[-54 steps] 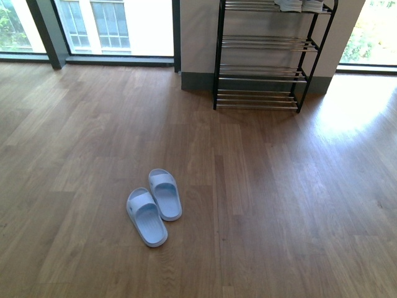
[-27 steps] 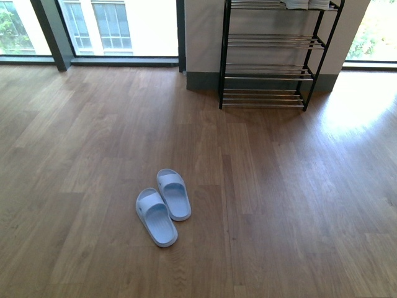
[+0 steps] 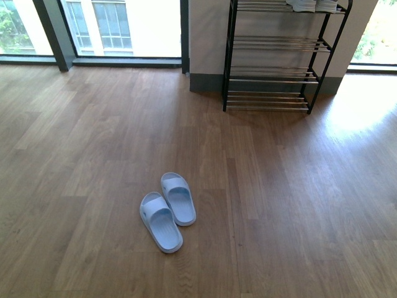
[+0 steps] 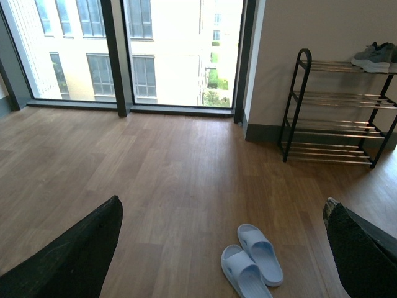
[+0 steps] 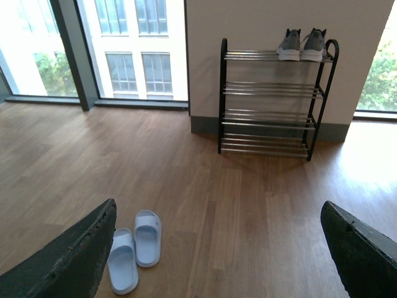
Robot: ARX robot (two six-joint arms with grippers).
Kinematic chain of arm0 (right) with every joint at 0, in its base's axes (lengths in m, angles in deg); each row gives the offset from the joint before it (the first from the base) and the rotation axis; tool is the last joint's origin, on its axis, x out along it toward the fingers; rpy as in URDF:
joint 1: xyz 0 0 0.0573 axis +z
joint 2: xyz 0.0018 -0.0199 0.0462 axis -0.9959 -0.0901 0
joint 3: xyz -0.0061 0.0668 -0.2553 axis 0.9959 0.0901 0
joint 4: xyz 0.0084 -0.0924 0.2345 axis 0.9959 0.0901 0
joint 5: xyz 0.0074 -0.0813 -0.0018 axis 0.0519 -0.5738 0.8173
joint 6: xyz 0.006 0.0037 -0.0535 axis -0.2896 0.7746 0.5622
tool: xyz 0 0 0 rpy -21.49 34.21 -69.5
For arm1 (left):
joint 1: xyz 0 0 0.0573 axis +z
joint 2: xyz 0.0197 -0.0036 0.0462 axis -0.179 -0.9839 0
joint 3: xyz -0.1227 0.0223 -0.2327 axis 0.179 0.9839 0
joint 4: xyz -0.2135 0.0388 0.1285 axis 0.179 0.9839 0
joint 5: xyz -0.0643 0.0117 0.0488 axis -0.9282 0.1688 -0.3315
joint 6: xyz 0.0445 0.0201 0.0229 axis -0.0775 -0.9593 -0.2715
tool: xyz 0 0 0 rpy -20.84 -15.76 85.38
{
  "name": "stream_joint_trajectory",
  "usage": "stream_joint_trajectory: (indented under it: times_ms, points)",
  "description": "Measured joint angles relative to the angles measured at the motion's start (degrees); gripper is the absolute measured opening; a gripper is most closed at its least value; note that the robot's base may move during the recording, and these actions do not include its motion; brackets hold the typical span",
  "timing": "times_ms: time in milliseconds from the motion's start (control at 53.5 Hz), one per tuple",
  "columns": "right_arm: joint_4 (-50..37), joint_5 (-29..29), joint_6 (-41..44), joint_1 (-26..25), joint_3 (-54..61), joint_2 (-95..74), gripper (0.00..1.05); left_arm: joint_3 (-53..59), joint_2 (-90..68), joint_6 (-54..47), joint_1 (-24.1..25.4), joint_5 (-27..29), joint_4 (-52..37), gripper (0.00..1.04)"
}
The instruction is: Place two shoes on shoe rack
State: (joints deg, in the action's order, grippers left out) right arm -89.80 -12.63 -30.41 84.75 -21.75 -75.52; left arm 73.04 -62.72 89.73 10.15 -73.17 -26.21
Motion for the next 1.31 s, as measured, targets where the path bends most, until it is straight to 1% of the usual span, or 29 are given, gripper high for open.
stream_joint_trajectory:
  times_ms: [1308]
  points:
    - [0.0, 0.0, 0.0, 0.0, 0.0, 0.0, 0.96, 0.0, 0.0, 0.0, 0.0, -0.07, 0.0, 0.95]
